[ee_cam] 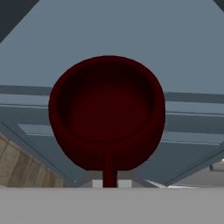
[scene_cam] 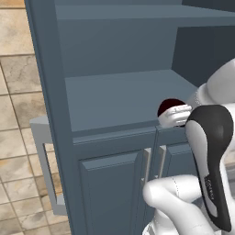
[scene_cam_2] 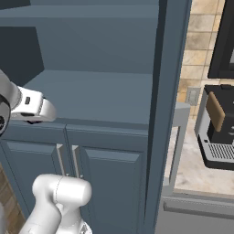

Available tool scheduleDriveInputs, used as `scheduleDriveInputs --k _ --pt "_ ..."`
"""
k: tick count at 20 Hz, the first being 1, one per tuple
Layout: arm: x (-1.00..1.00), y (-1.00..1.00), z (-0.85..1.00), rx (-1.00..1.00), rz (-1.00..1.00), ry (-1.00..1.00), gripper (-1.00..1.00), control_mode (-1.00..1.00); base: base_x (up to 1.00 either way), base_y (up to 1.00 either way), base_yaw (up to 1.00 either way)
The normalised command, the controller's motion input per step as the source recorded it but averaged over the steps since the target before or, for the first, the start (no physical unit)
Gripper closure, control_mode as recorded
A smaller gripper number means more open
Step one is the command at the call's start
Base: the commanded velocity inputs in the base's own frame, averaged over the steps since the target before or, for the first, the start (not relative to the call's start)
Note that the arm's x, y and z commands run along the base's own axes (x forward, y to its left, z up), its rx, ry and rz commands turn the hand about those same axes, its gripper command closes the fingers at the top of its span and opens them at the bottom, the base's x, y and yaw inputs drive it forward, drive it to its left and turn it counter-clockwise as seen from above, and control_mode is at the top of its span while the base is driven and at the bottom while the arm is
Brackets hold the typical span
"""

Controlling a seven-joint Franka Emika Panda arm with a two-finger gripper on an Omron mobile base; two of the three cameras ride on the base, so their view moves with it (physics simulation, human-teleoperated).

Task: There is a tray on the dining counter. Grab the cup, mug, and pitcher and place them on the tray. The pitcher may be placed next to the tray if it cannot fit the tray.

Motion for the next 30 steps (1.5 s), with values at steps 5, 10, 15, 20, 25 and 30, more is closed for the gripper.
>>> scheduleDriveInputs --k 5,10,15,20,25,30 --pt "-0.32 0.0 0.25 0.01 0.0 0.02 1.0 -1.0 0.0 0.0 0.0" --pt "-0.3 0.0 0.15 0.03 0.0 0.0 1.0 -1.0 0.0 0.0 0.0" --pt "-0.15 0.0 0.04 0.01 0.0 0.0 1.0 1.0 -0.15 0.0 0.0" --pt "0.0 0.0 0.0 0.0 0.0 0.0 1.0 1.0 -0.66 -0.05 -0.02" --pt "0.0 0.0 0.0 0.0 0.0 0.0 1.0 1.0 -0.98 -0.08 -0.12" --pt "0.0 0.0 0.0 0.0 0.0 0.0 1.0 1.0 -1.0 0.01 -0.34"
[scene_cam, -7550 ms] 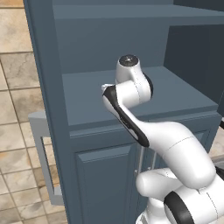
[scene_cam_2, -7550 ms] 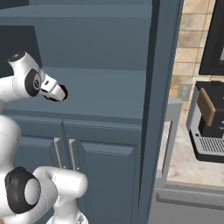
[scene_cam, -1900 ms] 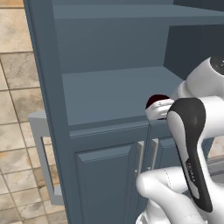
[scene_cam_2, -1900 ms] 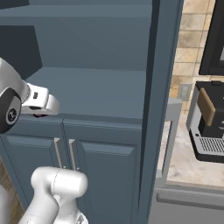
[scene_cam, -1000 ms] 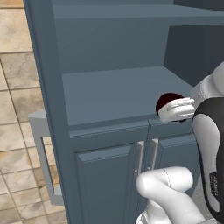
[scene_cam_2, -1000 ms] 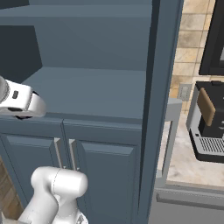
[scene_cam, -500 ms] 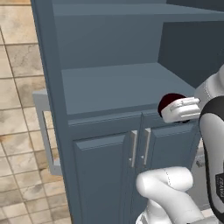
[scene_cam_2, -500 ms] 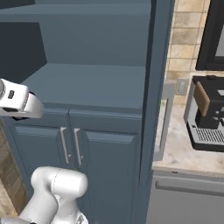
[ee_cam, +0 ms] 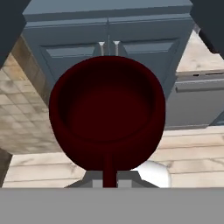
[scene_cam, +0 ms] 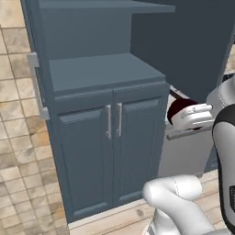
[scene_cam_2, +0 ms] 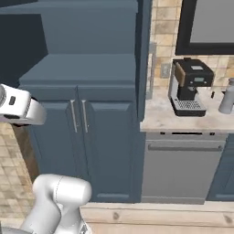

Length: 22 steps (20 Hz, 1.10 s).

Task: There is a tray on the dining counter. Grab the cup, mug, and pitcher and place them on the tray. The pitcher may be placed next to the tray if it cannot fit the tray.

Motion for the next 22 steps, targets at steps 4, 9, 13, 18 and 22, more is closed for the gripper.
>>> scheduleDriveInputs --k 4,9,13,18,22 --pt "0.0 0.0 0.0 0.0 0.0 0.0 1.0 1.0 -0.98 0.29 -0.62" --pt "0.0 0.0 0.0 0.0 0.0 0.0 1.0 1.0 -0.48 0.21 -0.87" --pt "0.0 0.0 0.0 0.0 0.0 0.0 1.0 1.0 -0.25 0.0 -1.0" --pt "0.0 0.0 0.0 0.0 0.0 0.0 1.0 1.0 0.0 0.0 -1.0" --pt "0.0 0.0 0.0 0.0 0.0 0.0 1.0 1.0 0.0 0.0 -1.0"
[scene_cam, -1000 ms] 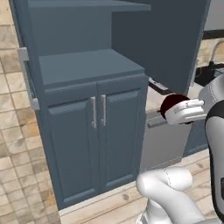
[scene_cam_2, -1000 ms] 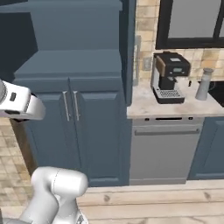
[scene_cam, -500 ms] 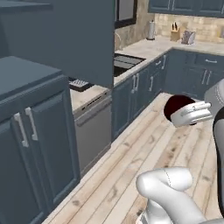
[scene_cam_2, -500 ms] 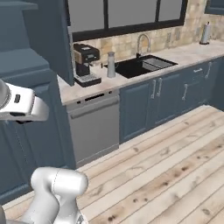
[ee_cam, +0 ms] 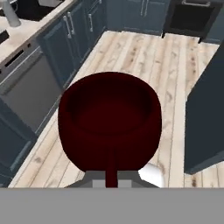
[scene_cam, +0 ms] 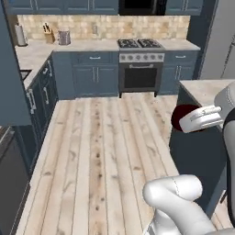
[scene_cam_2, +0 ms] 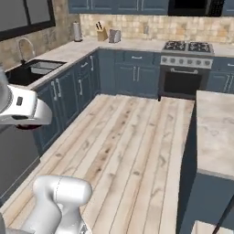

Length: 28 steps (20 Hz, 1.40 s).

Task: There is a tray on the dining counter. Grab the cup, mug, and pitcher and place them on the tray. The pitcher may be placed next to the tray if it cannot fit the tray.

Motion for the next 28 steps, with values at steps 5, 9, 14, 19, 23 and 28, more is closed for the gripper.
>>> scheduleDriveInputs --k 5,9,14,19,23,28 --pt "0.0 0.0 0.0 0.0 0.0 0.0 1.0 1.0 0.0 0.0 -1.0" --pt "0.0 0.0 0.0 0.0 0.0 0.0 1.0 1.0 0.0 -0.09 -0.91" --pt "0.0 0.0 0.0 0.0 0.0 0.0 1.0 1.0 -0.03 -0.64 -0.29" --pt "0.0 0.0 0.0 0.0 0.0 0.0 1.0 1.0 -0.05 -1.0 0.0" --pt "0.0 0.0 0.0 0.0 0.0 0.0 1.0 1.0 0.0 -1.0 0.01" --pt "0.0 0.0 0.0 0.0 0.0 0.0 1.0 1.0 0.0 -1.0 0.02"
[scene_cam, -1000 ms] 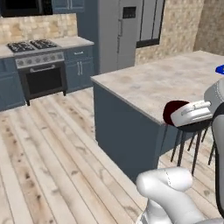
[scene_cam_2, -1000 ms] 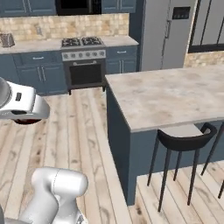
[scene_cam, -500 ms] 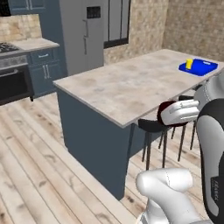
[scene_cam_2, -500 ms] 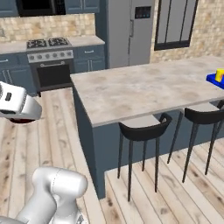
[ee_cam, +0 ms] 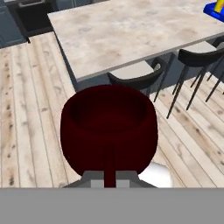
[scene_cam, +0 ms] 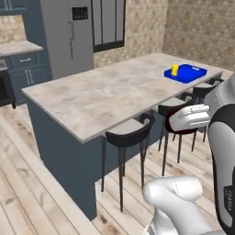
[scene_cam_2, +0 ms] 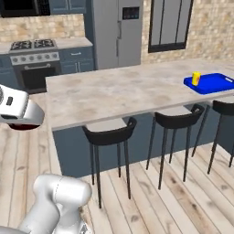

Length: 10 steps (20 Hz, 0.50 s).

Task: There is a tray on the dining counter. Grab the cup, mug, and pitcher and place them on the tray. The pitcher may be placed next to the tray if it cannot fit the tray.

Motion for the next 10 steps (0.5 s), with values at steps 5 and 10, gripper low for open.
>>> scheduleDriveInputs --k 5,10 --pt "0.0 0.0 0.0 0.0 0.0 0.0 1.0 1.0 0.0 -1.0 0.04" --pt "0.0 0.0 0.0 0.0 0.0 0.0 1.0 1.0 -0.04 -1.0 0.04"
